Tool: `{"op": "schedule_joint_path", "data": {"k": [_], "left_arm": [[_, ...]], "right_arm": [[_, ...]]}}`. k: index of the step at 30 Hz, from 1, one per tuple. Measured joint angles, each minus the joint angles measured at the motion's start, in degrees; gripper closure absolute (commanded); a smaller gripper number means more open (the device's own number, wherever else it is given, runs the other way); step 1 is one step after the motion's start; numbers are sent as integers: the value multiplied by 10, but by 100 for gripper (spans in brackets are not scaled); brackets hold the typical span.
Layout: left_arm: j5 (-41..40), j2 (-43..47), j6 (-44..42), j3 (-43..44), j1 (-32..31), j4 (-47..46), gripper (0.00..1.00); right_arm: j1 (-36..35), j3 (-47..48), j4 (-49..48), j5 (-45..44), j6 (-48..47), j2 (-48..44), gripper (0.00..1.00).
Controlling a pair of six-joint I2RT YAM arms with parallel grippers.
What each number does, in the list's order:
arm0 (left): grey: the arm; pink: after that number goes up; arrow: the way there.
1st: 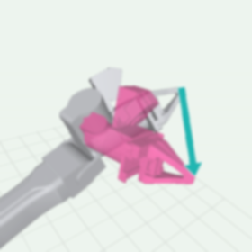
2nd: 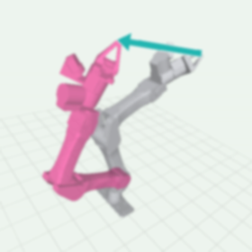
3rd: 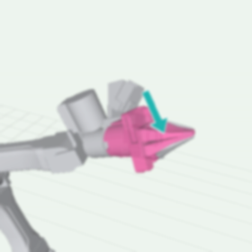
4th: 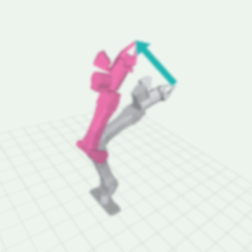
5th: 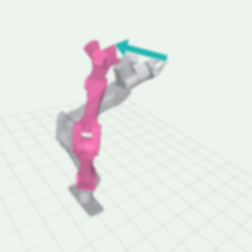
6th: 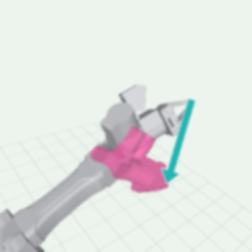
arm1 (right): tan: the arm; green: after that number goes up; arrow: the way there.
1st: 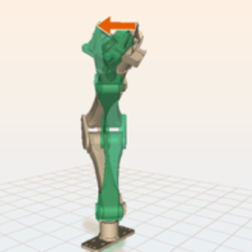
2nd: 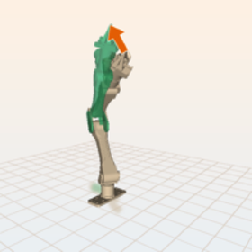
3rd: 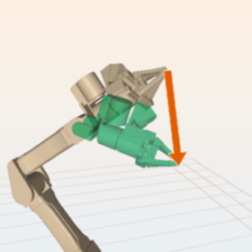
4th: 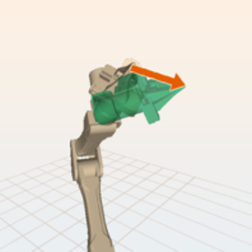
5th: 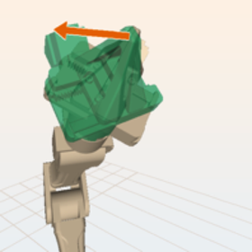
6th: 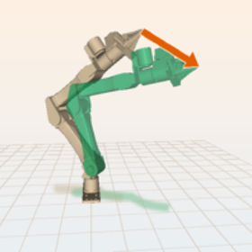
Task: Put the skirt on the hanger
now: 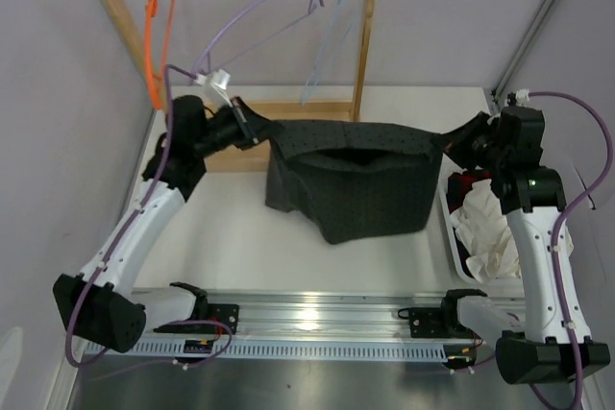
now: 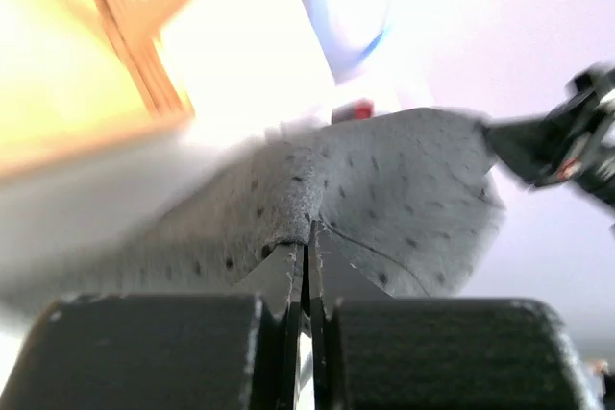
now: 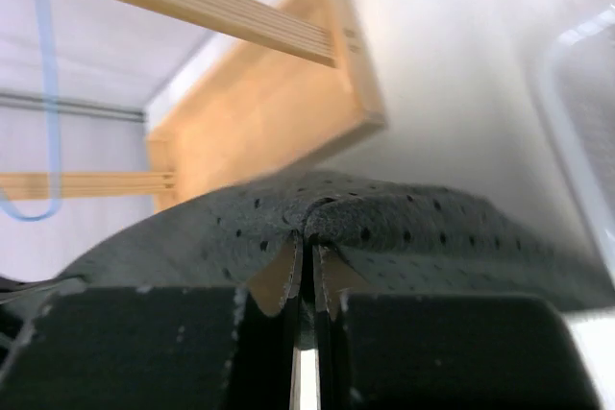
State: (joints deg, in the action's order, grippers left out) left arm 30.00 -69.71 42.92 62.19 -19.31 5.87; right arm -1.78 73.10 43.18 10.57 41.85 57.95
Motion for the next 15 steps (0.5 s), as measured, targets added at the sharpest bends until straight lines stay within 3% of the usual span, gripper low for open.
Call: {"op": "schedule_joint_path", "data": {"k": [4, 8, 15], "left_arm": [[-5, 21, -22, 106, 65, 82, 100], [-5, -7, -40, 188, 86, 140, 100], [-30, -12, -60, 171, 92, 193, 100]], "right_arm": [[1, 59, -37, 66, 0, 61, 100], [1, 128, -79, 115, 0, 131, 100], [0, 141, -122, 164, -1, 166, 100]]}}
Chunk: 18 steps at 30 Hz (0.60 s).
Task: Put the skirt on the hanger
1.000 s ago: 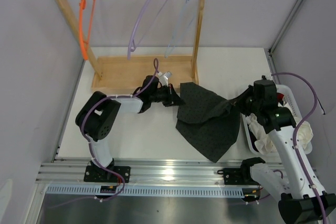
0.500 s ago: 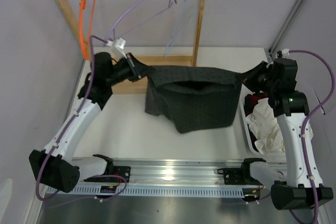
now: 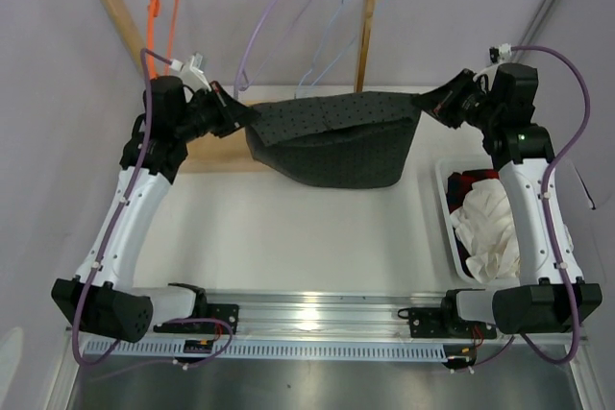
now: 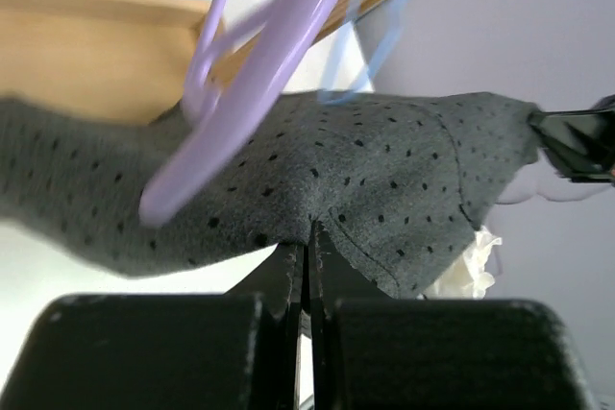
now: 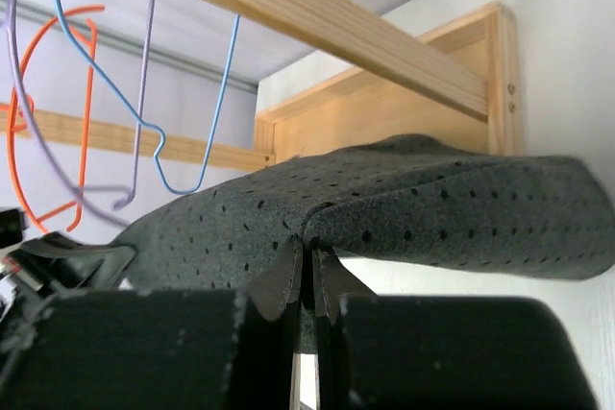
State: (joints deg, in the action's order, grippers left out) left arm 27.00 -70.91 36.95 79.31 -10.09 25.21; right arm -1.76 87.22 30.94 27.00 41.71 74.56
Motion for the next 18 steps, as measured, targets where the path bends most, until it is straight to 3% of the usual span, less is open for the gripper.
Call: {"op": "schedule_joint_path", "data": {"k": [8, 18], "left_arm": [[3, 76, 0, -133, 4, 37, 100], [24, 313, 16, -384, 9, 110, 100]], "right_arm": [[-29, -114, 8, 7, -2, -92, 100], [-157, -370, 74, -58, 52, -349, 100]]}}
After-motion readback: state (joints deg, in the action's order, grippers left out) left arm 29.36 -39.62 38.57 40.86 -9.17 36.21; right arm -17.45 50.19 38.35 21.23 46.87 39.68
